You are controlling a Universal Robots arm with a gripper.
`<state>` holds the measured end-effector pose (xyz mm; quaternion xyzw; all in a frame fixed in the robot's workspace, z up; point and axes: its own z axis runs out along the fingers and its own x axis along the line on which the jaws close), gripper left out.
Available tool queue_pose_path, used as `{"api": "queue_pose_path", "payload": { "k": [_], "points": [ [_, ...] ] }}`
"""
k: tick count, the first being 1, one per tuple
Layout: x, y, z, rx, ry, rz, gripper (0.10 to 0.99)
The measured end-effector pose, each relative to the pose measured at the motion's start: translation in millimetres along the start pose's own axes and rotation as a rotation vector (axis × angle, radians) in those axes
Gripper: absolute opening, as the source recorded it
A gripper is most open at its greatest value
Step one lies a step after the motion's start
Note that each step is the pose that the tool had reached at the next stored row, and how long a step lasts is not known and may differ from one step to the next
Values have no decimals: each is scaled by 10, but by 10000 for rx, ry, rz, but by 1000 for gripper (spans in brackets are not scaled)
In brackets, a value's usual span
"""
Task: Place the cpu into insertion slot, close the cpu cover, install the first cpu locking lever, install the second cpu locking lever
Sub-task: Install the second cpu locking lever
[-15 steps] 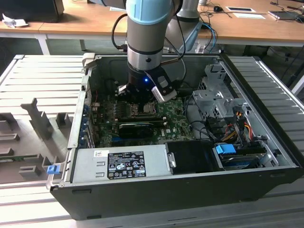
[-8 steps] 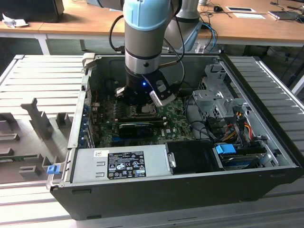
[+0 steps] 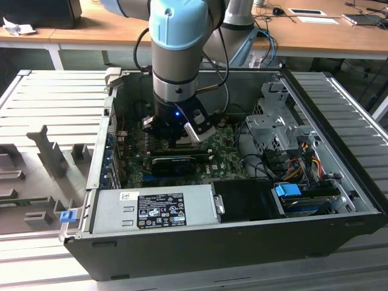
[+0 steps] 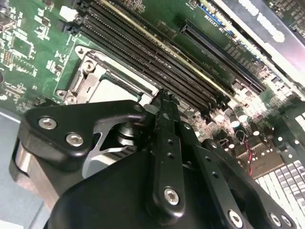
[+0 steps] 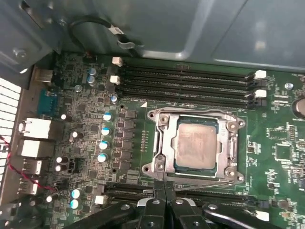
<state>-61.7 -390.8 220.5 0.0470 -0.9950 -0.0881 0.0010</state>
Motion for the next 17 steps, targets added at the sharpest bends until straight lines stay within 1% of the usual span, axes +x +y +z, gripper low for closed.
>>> {"api": "queue_pose_path", "payload": {
  "k": [2,3,4,5,6,7,8,9,10,11,13,15,16,17],
  "points": [
    [2,-7,38,-8,-1,2,106],
    [12,-11,69,-20,-2,3,106],
    [19,-13,80,-40,-3,2,106],
    [31,-15,85,-89,-7,1,106],
    [56,-21,88,-252,-24,0,106],
    [78,-34,88,-501,-47,-8,106],
    [94,-69,86,-776,-73,-7,106],
    [97,-99,90,-849,-81,-8,106],
    [100,-115,94,-887,-84,-9,106],
    [107,-135,109,-979,-92,-9,106],
    [112,-145,134,-1120,-106,-9,106],
    [113,-150,152,-1199,-113,-11,106],
    [116,-156,169,-1272,-120,-11,106],
    [121,-158,187,-1436,-134,-14,106]
  ]
}}
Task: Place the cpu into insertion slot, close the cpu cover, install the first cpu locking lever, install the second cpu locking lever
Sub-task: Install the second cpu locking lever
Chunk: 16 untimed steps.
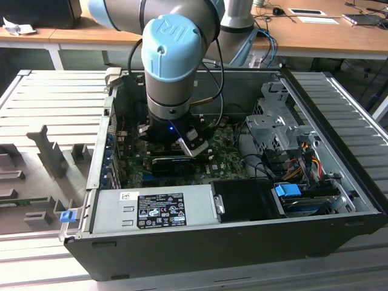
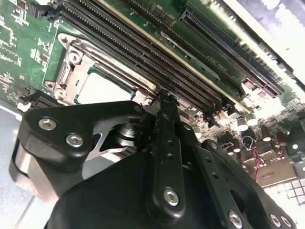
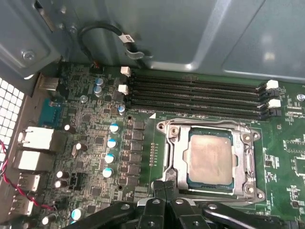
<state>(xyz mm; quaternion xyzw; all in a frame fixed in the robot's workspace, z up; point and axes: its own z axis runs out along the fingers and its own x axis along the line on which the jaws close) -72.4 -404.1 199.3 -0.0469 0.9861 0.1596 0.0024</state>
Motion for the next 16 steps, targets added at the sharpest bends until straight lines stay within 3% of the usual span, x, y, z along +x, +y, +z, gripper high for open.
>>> {"api": "queue_pose_path", "payload": {
  "k": [5,8,16],
  "points": [
    [24,-14,54,-244,-25,-3,106],
    [31,-17,60,-253,-23,-5,106],
    [30,21,-50,-253,-24,-2,106]
  ]
}}
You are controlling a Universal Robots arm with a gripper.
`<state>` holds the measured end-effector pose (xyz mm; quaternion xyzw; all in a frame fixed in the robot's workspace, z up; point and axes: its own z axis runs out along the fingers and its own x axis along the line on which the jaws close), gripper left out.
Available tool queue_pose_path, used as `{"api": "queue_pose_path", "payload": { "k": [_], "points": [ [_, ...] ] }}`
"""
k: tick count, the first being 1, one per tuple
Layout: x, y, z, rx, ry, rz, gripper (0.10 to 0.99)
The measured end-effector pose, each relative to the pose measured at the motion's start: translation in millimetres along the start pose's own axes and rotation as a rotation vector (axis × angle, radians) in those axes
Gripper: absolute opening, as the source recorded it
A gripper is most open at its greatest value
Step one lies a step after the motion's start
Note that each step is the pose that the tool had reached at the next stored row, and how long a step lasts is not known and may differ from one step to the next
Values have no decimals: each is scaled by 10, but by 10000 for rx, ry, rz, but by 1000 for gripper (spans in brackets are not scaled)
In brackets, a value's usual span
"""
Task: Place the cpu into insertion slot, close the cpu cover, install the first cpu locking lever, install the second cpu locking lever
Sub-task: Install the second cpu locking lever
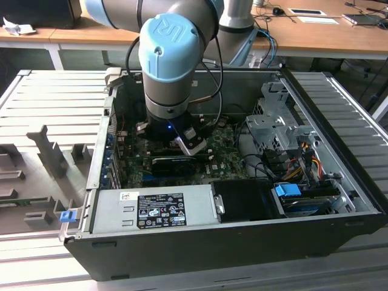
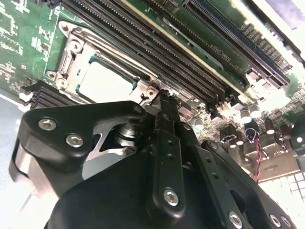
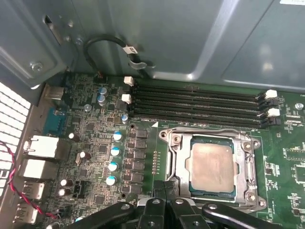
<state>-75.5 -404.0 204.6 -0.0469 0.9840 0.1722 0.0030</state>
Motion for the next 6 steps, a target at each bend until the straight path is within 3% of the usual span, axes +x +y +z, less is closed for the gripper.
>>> {"api": "queue_pose_path", "payload": {
  "k": [6],
  "points": [
    [-2,26,-70,-3,-2,-1,106]
  ]
}}
